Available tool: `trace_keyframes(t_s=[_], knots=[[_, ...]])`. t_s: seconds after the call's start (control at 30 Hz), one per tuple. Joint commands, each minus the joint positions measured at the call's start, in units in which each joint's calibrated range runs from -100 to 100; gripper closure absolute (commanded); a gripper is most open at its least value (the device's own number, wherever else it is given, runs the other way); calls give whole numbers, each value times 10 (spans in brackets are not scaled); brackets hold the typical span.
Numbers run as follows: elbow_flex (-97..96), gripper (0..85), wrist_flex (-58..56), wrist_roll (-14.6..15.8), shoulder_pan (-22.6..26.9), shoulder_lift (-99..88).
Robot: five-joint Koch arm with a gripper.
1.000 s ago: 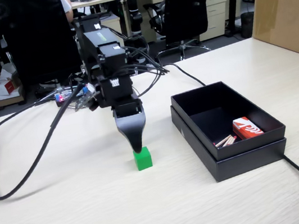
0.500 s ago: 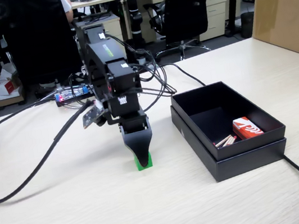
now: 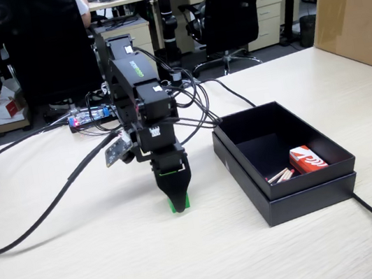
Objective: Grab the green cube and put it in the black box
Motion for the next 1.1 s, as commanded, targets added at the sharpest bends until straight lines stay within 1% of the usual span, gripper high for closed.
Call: trace_keyframes(t_s=[0.0, 0.03, 0.1, 0.13, 0.17, 0.3, 0.47, 0.6, 0.7, 0.83, 1.0, 1.07], knots=[[49, 617, -4, -4, 0, -11], [52, 678, -4, -6, 0, -11], [54, 762, -2, -9, -1, -14], [54, 799, -1, -10, -1, -15], [54, 819, -1, -12, -1, -17], [49, 819, -1, -13, -2, -57], [19, 821, -6, -14, 1, -225], [-3, 821, -6, -14, 23, -358], [-7, 821, -6, -10, 48, -424], [-2, 819, -6, 5, 96, -471], [21, 817, -5, 21, 150, -436], [49, 817, -5, 30, 167, -382]])
